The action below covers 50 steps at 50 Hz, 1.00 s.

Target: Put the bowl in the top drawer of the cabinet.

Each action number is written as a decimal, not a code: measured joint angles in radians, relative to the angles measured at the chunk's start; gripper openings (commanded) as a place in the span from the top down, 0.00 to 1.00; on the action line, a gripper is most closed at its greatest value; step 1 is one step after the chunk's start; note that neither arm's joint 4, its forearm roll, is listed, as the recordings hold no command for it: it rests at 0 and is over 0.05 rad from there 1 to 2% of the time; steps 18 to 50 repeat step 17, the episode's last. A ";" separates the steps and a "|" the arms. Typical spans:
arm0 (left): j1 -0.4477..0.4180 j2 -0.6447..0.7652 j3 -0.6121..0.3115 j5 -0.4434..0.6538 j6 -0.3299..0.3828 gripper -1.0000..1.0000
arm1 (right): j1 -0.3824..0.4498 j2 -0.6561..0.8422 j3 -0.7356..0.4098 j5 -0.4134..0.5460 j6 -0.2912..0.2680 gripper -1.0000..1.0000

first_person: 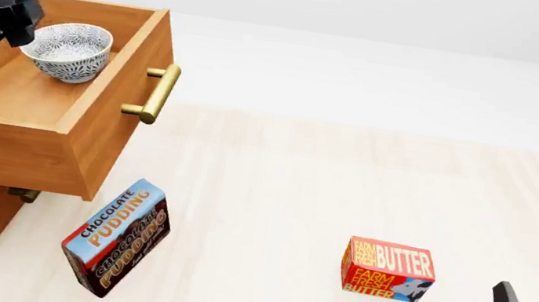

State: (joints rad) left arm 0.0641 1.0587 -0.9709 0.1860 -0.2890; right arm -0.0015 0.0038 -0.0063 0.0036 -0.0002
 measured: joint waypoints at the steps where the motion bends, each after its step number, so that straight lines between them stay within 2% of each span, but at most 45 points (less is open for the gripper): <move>1: -0.001 -0.005 0.002 0.001 0.001 0.00 | 0.000 0.000 0.000 0.000 0.000 0.00; 17: -0.013 -0.099 0.060 0.024 0.010 0.00 | 0.000 0.000 0.000 0.000 0.000 0.00; 50: -0.013 -0.099 0.060 0.024 0.010 0.00 | 0.000 0.000 0.000 0.000 0.000 0.00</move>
